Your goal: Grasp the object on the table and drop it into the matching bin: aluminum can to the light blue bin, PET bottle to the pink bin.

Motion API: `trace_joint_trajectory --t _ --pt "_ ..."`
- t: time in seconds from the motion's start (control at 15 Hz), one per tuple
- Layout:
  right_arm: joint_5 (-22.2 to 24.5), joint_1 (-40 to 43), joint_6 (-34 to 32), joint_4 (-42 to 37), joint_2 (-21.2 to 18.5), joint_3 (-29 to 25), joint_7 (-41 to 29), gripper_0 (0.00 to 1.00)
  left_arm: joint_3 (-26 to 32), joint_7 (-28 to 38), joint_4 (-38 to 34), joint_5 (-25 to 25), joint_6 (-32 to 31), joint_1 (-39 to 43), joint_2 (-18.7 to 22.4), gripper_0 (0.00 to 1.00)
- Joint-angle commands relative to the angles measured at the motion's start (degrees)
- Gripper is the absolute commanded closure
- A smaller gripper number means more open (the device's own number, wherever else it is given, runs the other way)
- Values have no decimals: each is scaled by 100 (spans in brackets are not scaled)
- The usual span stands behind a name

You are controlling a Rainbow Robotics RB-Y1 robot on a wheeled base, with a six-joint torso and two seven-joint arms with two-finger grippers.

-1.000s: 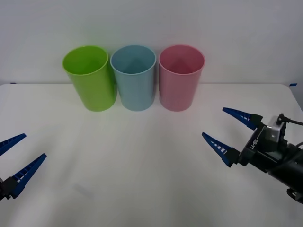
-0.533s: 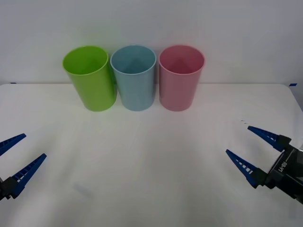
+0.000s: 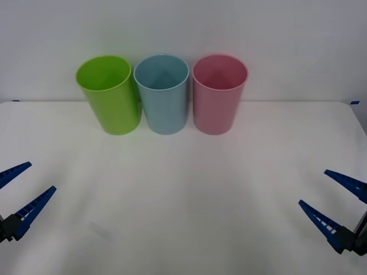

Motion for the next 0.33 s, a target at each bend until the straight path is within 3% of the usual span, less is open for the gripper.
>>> trace_joint_trajectory --t 0.07,0.33 --pt "-3 78 -25 1 0 -29 9 0 0 0 0 0 0 0 0 0" --pt "-3 95 -34 1 0 -20 9 0 0 0 0 0 0 0 0 0"
